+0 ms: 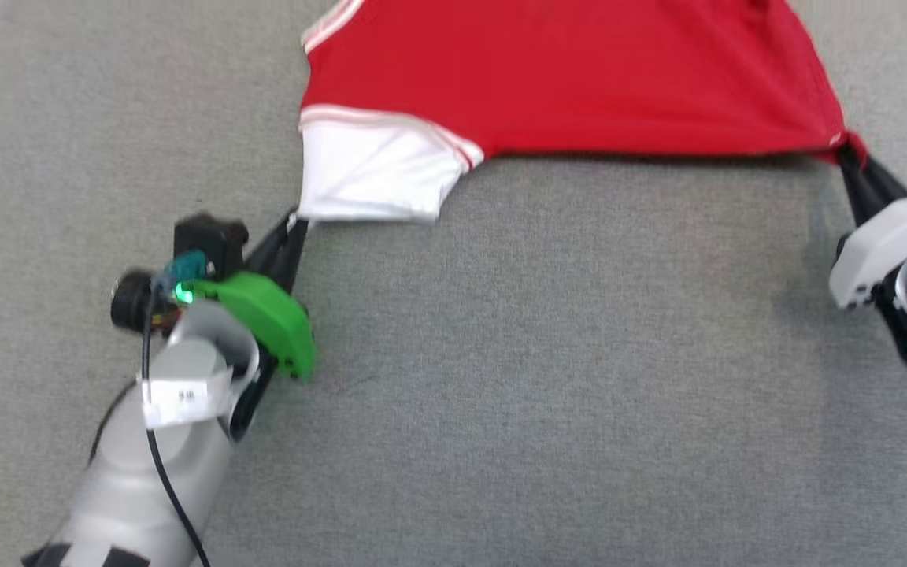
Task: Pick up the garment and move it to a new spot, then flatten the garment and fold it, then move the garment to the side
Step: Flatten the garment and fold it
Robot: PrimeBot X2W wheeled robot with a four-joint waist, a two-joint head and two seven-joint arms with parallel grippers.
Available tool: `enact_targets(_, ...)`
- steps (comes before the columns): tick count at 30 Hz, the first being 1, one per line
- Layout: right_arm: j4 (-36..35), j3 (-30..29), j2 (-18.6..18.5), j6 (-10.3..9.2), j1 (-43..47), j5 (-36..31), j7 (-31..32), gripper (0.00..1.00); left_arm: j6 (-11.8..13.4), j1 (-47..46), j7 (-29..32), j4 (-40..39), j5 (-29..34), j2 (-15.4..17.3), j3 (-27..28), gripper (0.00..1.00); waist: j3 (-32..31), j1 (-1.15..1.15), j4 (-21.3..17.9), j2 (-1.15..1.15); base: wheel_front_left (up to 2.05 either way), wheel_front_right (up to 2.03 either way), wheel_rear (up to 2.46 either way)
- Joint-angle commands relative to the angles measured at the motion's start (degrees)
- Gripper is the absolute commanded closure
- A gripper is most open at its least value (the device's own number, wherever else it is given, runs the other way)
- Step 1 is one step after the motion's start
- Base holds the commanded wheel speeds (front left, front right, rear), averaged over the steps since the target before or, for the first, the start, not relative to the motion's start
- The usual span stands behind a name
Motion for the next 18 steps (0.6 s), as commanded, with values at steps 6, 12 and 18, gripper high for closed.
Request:
enact_targets(6, -2.67, 2.29, -0.17, -0.46, 8.75, 5.81, 0.34, 1.0, 0.1, 8.71, 1.76, -0.96, -2.97, 2.0, -0.85, 1.0, -8.9, 0.01, 1.23, 0.0, 0.0, 0.0, 0.0)
enact_targets(12, -4.96, 2.98, -0.83, -0.46, 15.7, 11.12, 0.9, 1.0, 0.1, 15.92, 4.4, -5.04, -4.91, 4.28, -1.91, 1.0, -12.93, 0.01, 1.65, 0.0, 0.0, 0.0, 0.0)
enact_targets(18, -8.58, 3.76, -2.13, -0.46, 22.55, 15.9, 1.94, 1.0, 0.1, 22.53, 8.06, -11.34, -6.65, 6.46, -3.55, 1.0, -16.37, 0.01, 2.08, 0.0, 0.0, 0.0, 0.0)
